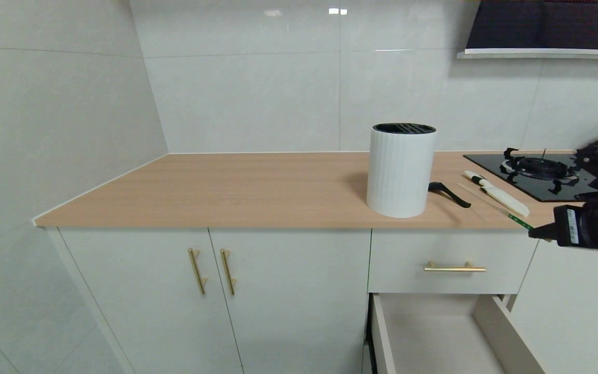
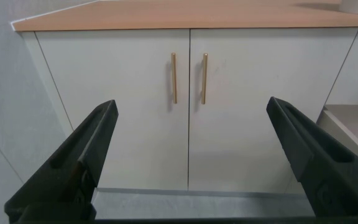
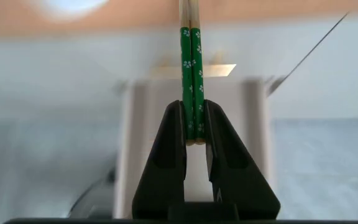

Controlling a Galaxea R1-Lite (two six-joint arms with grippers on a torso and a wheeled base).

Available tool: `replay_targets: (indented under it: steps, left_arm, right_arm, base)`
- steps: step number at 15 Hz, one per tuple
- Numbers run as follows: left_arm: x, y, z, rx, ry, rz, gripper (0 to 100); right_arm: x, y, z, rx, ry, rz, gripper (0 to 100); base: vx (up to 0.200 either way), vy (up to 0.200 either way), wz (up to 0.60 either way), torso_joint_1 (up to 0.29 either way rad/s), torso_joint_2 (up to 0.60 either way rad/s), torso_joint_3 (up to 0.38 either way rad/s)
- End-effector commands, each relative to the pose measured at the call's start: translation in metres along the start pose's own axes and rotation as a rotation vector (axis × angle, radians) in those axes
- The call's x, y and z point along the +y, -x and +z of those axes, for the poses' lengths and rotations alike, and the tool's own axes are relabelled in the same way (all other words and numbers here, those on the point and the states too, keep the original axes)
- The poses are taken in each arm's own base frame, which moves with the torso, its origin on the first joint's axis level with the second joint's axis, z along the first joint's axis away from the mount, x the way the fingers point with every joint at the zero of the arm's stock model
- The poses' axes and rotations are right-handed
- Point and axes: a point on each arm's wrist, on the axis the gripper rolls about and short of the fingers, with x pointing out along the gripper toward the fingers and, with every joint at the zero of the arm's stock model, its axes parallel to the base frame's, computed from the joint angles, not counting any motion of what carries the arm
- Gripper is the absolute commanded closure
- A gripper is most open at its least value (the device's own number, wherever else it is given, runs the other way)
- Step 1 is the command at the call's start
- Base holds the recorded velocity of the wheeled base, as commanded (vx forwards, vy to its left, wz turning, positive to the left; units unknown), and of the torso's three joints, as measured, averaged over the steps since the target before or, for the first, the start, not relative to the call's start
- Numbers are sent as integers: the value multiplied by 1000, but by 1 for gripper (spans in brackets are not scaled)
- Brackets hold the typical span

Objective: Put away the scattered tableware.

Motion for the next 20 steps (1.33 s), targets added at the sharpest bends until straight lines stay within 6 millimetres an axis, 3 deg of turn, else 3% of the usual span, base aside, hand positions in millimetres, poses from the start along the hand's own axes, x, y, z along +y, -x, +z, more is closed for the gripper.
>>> replay_targets:
  steps: [1, 4, 10, 20]
  left_arm:
    - [0, 0, 0, 0, 1, 1, 0]
    - [0, 0, 0, 0, -1, 1, 0]
    - [0, 0, 0, 0, -1, 1, 0]
    - [0, 0, 0, 0, 1, 1, 0]
  right_arm:
    - [-2, 38, -28, -46, 13, 20, 100]
    - [-2, 44, -44, -29, 75, 31, 100]
    - [17, 34, -67, 65, 194, 137, 100]
    - [34, 7, -90, 228, 283, 197, 100]
  base:
    - [0, 0, 0, 0, 0, 0]
    - [0, 0, 0, 0, 0, 0]
    - [0, 0, 0, -10, 25, 16]
    - [0, 0, 0, -156, 426, 268]
